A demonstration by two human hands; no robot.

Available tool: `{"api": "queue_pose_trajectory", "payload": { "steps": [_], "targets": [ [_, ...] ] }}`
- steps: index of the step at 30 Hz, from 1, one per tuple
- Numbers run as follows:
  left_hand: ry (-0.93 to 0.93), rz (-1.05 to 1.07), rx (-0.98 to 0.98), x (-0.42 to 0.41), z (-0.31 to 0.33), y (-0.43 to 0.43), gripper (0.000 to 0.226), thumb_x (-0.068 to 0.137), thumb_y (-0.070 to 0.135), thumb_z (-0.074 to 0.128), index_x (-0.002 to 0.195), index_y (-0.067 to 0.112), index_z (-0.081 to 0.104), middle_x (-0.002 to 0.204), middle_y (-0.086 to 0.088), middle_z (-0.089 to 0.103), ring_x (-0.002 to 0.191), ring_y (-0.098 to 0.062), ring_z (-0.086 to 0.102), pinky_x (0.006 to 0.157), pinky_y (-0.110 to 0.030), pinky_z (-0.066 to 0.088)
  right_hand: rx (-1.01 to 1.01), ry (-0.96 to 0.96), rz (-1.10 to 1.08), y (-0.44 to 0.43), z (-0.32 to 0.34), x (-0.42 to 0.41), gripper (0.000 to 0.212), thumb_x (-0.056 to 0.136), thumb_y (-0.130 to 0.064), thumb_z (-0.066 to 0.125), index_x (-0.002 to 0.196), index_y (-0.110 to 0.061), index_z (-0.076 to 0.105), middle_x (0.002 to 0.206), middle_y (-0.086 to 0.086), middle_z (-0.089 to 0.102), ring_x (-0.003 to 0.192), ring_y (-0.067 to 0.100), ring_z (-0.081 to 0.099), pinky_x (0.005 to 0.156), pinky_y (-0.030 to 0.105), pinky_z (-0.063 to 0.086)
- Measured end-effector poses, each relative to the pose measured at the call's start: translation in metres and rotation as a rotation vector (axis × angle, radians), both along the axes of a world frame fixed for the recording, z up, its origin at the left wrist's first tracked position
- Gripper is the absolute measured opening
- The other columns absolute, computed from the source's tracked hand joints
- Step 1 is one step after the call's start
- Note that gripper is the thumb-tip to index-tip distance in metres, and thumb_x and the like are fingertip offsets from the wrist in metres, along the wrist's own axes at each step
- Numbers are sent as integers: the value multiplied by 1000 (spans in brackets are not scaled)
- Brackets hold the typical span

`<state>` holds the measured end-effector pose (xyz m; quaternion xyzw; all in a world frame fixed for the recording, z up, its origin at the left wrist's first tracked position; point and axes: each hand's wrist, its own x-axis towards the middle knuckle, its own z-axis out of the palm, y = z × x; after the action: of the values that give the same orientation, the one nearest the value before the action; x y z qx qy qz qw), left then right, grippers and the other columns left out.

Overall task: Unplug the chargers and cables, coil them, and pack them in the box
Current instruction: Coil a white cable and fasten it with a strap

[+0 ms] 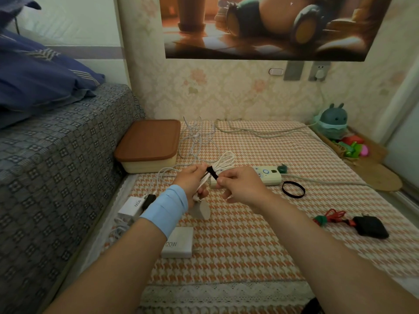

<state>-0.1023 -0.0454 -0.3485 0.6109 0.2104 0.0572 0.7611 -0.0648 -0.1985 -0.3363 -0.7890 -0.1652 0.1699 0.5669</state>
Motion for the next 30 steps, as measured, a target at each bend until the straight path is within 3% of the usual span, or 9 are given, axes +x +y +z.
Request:
{"api": "queue_pose_trajectory", "payload": {
  "steps": [3, 7, 11, 16, 18, 21, 23, 25, 30],
  "targets": [
    [2, -134, -83, -5, 0, 0, 23, 101, 30, 50, 105, 12, 64, 69, -5, 51, 37, -9, 32, 39, -19, 38, -67, -61, 54, -4, -3, 1, 11, 101, -19, 61, 102, -15, 71, 84, 1, 72, 59, 15, 65, 61, 35, 53],
    [-28, -196, 109, -8, 3, -2, 26, 101, 30, 49, 100, 9, 64, 58, -6, 45, 39, -14, 32, 39, -20, 36, -46, -105, 70, -7, -5, 2, 11, 100, -23, 63, 105, -16, 71, 78, 1, 69, 56, 19, 65, 53, 33, 54],
    [-156, -145, 508, -8, 7, -1, 29, 100, 26, 52, 78, 15, 67, 58, -9, 40, 44, -18, 35, 40, -23, 37, 146, 83, 97, -9, -3, 1, 14, 96, -18, 69, 104, -6, 72, 87, 16, 74, 67, 25, 71, 55, 33, 56],
    [-305, -140, 684, -10, 8, 4, 35, 99, 19, 55, 65, 27, 62, 49, 11, 44, 44, -9, 38, 44, -21, 36, 339, 347, 183, -13, 6, 9, 23, 104, -9, 50, 105, -6, 73, 104, 15, 76, 86, 24, 75, 68, 30, 62],
    [-354, -116, 780, -10, 8, 6, 32, 97, 19, 57, 68, 30, 63, 56, 16, 53, 51, -1, 44, 52, -16, 38, 391, 470, 227, -16, 8, 11, 30, 106, -13, 44, 110, -4, 72, 110, 16, 75, 90, 25, 74, 80, 37, 63],
    [-425, -115, 911, -9, 8, 10, 24, 95, 20, 60, 73, 27, 65, 71, 9, 61, 65, -4, 52, 62, -16, 42, 481, 645, 228, -19, 10, 14, 47, 106, -31, 41, 121, 6, 67, 116, 25, 69, 96, 35, 71, 93, 50, 56],
    [-470, -143, 1018, -10, 9, 8, 23, 94, 22, 62, 73, 31, 64, 74, 8, 62, 71, -9, 55, 64, -20, 43, 436, 665, 225, -20, 11, 15, 51, 104, -36, 47, 122, 7, 66, 112, 25, 69, 94, 34, 70, 91, 50, 57],
    [-480, -188, 1116, -10, 9, 6, 24, 93, 25, 63, 72, 35, 65, 74, 11, 63, 72, -7, 56, 65, -17, 42, 316, 631, 252, -20, 14, 13, 37, 102, -26, 54, 118, 5, 65, 104, 19, 70, 89, 28, 71, 91, 47, 59],
    [-456, -224, 1189, -12, 5, 4, 22, 95, 28, 60, 79, 21, 72, 69, 2, 65, 58, -12, 54, 59, -31, 48, 177, 595, 222, -23, 15, 14, 30, 101, -15, 59, 120, 8, 64, 95, 14, 71, 82, 21, 71, 88, 43, 61]
  ]
}}
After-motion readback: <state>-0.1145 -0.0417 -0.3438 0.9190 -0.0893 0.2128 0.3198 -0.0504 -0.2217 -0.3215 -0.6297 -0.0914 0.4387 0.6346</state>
